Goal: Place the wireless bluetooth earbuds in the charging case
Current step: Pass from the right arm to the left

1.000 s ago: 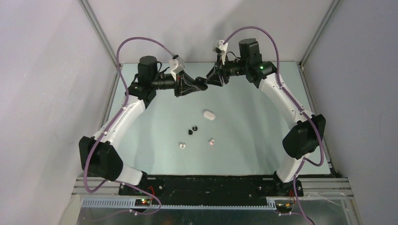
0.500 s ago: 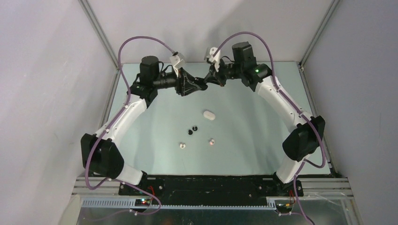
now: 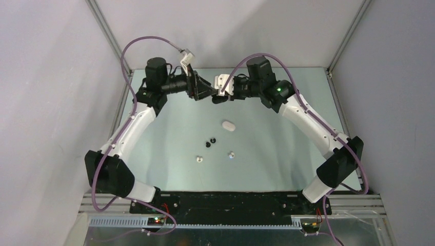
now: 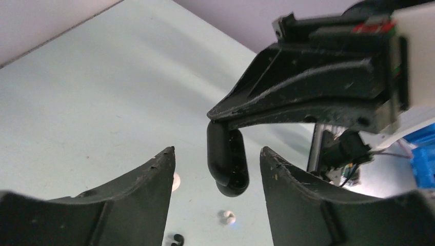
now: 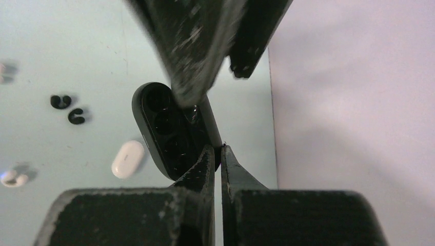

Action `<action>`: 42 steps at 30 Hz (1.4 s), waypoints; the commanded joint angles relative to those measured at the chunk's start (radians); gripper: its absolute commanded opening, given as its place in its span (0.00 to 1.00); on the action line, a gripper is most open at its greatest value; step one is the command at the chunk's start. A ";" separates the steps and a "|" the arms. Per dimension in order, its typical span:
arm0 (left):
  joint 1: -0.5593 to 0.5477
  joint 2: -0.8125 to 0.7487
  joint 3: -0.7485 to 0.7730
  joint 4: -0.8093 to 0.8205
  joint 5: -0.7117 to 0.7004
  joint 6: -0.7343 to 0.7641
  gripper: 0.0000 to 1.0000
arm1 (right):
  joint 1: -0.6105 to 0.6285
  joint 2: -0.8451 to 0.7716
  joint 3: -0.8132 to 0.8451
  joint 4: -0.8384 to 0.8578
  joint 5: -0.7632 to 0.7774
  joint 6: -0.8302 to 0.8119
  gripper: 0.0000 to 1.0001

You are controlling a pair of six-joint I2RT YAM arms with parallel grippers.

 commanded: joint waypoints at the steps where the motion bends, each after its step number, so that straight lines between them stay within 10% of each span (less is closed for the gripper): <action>1: 0.036 0.023 0.084 0.003 0.049 -0.154 0.63 | 0.009 -0.048 -0.019 0.050 0.040 -0.096 0.00; 42: 0.020 0.184 0.180 -0.107 0.209 -0.186 0.29 | 0.055 -0.049 -0.042 0.095 0.083 -0.137 0.00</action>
